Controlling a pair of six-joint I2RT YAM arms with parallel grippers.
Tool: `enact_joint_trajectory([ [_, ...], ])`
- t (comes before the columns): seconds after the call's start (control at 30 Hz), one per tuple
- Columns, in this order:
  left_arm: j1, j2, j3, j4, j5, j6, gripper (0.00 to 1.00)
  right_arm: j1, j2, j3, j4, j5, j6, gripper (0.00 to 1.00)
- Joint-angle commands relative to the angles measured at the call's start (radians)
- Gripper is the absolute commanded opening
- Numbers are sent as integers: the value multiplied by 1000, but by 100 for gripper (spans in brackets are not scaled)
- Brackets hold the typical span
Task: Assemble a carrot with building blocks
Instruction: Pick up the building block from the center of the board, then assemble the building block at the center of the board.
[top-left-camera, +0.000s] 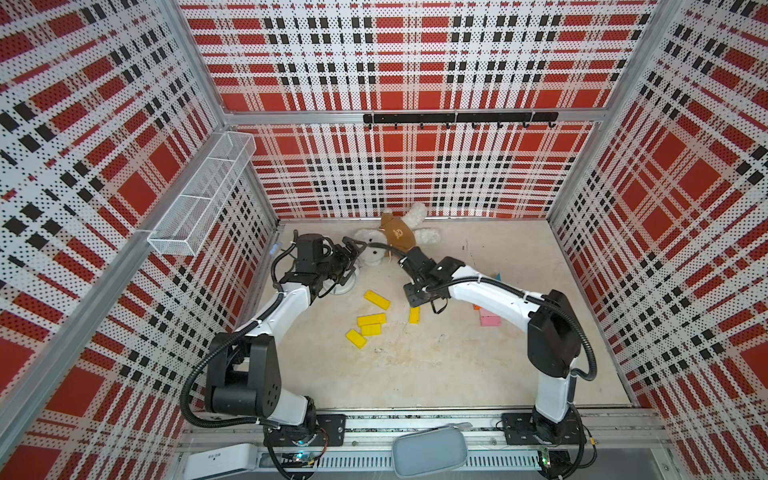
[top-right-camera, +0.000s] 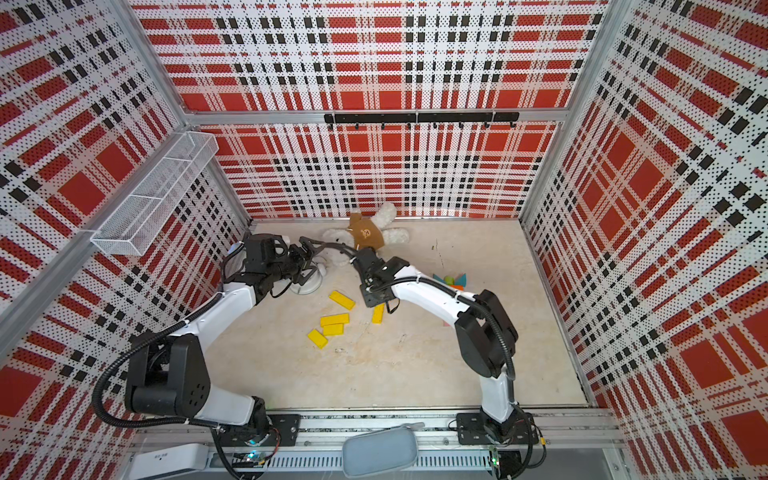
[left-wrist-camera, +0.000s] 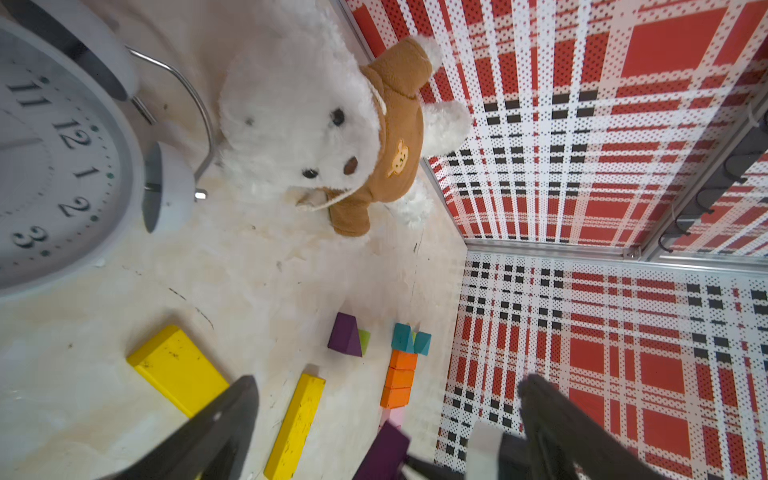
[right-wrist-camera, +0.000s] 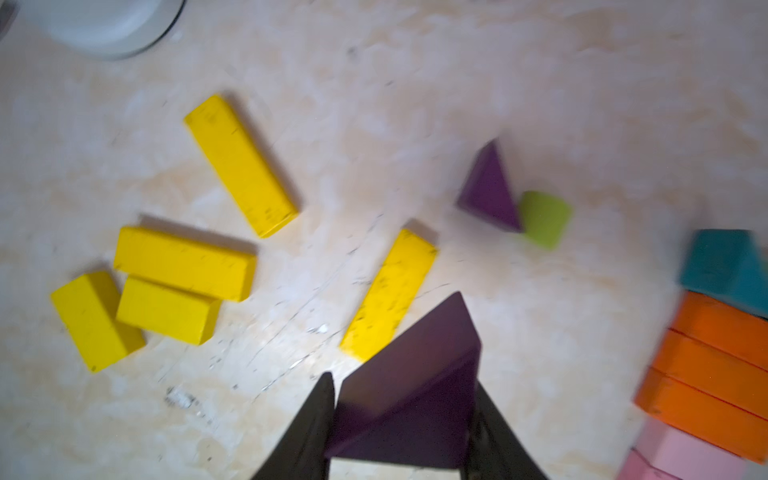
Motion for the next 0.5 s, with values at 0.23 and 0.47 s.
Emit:
enact_joint_trajectory([
  [0.23,-209,11,16,-4,2,45,100,-203,24,-13,-4,17,8,41],
  [0.47,-292,58,31,-12,25,56,100,-256,103,13,8,-8,2,41],
])
